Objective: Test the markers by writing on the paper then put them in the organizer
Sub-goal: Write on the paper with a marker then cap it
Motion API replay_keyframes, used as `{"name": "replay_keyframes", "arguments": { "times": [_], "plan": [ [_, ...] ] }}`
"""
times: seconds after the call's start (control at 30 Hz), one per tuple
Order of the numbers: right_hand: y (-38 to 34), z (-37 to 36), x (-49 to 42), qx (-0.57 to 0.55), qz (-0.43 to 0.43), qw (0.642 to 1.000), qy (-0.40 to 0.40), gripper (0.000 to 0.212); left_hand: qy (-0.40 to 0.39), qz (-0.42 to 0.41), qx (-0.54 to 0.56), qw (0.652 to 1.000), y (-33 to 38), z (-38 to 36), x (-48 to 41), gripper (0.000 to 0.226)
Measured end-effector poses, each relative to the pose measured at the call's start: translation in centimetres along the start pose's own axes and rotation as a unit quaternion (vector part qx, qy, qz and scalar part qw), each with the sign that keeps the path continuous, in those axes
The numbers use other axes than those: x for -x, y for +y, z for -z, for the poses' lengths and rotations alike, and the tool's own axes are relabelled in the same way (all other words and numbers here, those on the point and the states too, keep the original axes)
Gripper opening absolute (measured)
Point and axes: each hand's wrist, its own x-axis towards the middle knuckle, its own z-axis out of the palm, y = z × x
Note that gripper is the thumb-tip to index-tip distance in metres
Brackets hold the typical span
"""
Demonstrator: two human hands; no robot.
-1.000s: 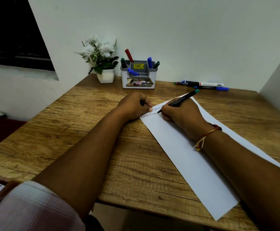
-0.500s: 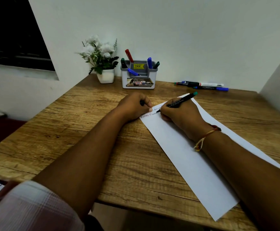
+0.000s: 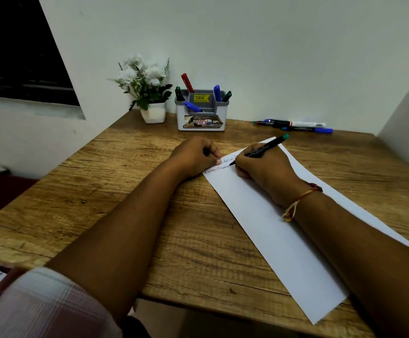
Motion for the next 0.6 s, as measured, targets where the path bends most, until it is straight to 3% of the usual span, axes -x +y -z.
{"name": "replay_keyframes", "arguments": {
  "times": [0.6],
  "plan": [
    [0.27, 0.03, -0.11, 0.007, -0.003, 1.0, 0.001, 0.028, -0.001, 0.003, -0.001, 1.0, 0.01, 0.07, 0.12, 0.014]
  ]
}}
